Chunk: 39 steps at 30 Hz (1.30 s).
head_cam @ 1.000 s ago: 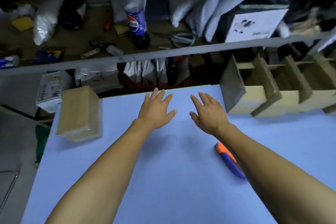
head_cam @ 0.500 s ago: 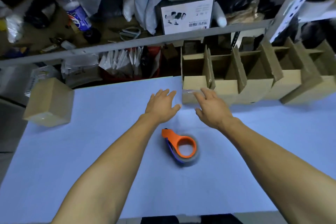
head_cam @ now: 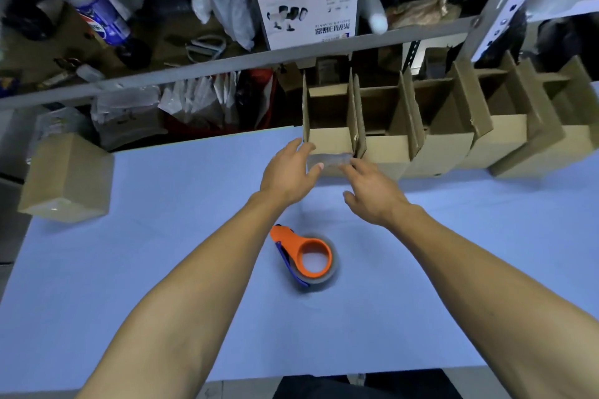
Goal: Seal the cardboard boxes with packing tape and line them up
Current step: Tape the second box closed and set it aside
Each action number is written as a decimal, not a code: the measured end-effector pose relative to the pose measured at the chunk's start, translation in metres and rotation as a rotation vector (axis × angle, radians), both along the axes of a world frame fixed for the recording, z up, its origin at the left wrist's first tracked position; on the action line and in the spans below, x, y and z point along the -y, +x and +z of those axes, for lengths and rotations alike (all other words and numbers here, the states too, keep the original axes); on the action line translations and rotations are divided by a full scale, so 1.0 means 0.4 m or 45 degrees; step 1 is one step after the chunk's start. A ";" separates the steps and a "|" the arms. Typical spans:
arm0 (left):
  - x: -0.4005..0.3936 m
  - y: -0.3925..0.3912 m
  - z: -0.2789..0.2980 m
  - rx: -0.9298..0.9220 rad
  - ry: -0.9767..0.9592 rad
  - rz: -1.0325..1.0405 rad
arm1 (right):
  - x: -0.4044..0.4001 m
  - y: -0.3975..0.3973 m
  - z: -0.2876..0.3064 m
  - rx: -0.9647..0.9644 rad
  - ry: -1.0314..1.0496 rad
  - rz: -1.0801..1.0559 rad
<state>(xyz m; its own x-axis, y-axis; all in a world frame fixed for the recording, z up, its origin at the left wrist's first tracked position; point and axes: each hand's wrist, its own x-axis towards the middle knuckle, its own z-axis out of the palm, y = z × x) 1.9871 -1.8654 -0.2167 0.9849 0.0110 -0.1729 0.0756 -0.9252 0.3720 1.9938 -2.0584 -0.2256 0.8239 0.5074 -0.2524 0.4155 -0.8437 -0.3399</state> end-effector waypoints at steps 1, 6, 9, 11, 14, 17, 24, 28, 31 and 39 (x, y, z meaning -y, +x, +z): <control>0.006 0.003 -0.003 0.015 -0.028 0.004 | 0.006 0.001 0.000 -0.003 -0.008 -0.012; 0.061 0.038 -0.010 0.060 -0.166 0.189 | 0.026 0.024 0.003 0.016 0.019 -0.016; 0.093 0.048 -0.010 0.137 -0.114 0.364 | 0.039 0.041 0.009 0.008 0.096 -0.030; 0.104 0.032 -0.006 0.243 -0.106 0.440 | 0.043 0.044 0.015 0.020 0.167 -0.047; 0.100 -0.027 -0.001 0.368 -0.158 0.556 | 0.035 0.034 0.024 0.003 0.288 -0.157; 0.083 -0.103 -0.006 0.433 -0.166 0.626 | 0.020 0.015 0.024 0.017 0.422 -0.299; 0.089 -0.221 -0.043 0.497 -0.313 0.594 | 0.014 -0.052 -0.025 -0.145 0.642 -0.341; 0.110 -0.264 -0.051 0.416 -0.486 0.518 | 0.044 -0.100 -0.053 -0.111 0.624 -0.447; 0.113 -0.265 -0.050 0.310 -0.736 0.614 | 0.061 -0.113 -0.061 -0.165 0.594 -0.428; 0.065 -0.138 -0.091 -0.137 -1.482 1.049 | 0.005 -0.039 -0.057 -0.593 1.122 -0.927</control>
